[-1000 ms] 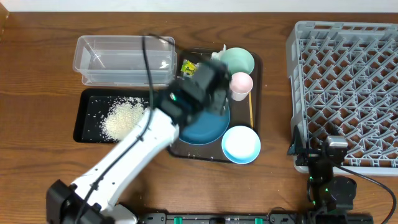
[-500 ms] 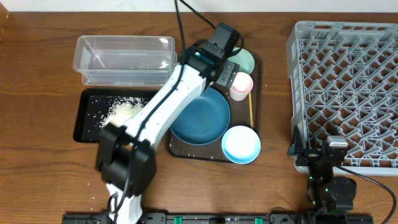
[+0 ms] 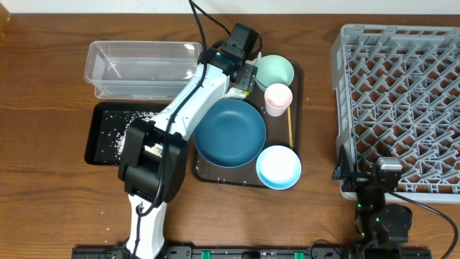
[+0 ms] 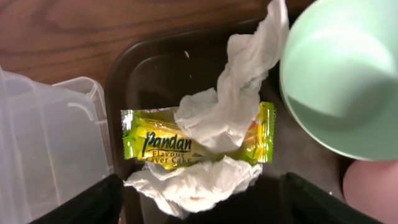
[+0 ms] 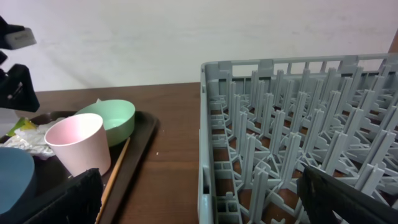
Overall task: Sort waste into correct bins and load items into the dishwasher rack
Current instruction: 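Grasp the white tissue with the left gripper and drop it into the clear bin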
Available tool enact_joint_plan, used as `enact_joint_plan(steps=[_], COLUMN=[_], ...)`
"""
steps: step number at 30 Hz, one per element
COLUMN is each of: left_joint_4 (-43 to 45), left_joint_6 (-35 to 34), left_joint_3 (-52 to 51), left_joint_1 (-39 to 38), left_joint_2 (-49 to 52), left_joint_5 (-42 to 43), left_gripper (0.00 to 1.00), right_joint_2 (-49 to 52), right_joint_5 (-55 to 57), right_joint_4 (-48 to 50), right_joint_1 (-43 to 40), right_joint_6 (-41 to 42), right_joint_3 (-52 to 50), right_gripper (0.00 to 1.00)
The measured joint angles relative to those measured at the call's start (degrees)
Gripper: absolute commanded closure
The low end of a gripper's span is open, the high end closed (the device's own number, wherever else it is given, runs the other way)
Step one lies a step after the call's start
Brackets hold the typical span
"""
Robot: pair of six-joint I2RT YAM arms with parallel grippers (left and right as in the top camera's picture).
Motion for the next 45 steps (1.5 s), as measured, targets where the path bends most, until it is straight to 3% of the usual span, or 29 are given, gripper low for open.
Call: enact_joint_plan(steps=[14,20,29,38,45], left_joint_4=[0.0,-0.3,-0.7,-4.1,-5.7], left_joint_6=[0.0,-0.1,-0.5,-0.2,-2.8], left_joint_3=[0.0,0.0,0.0,-0.1,-0.5], left_joint_1=[-0.3,-0.3,-0.4,-0.7,-0.7], left_joint_2=[4.7,6.2,6.2,4.5,-9.0], left_joint_5=[1.0,1.1,1.5,1.6,1.8], left_gripper=[0.21,0.32,0.93,0.94,0.94], right_joint_2=[0.0,0.0,0.0,0.0,0.0], right_joint_5=[0.0,0.0,0.0,0.0,0.0], right_joint_4=[0.0,0.0,0.0,0.0,0.0], right_joint_1=[0.0,0.0,0.0,0.0,0.0], right_joint_6=[0.0,0.0,0.0,0.0,0.0], right_joint_3=[0.0,0.0,0.0,0.0,0.0], right_gripper=[0.01,0.01,0.01,0.01,0.01])
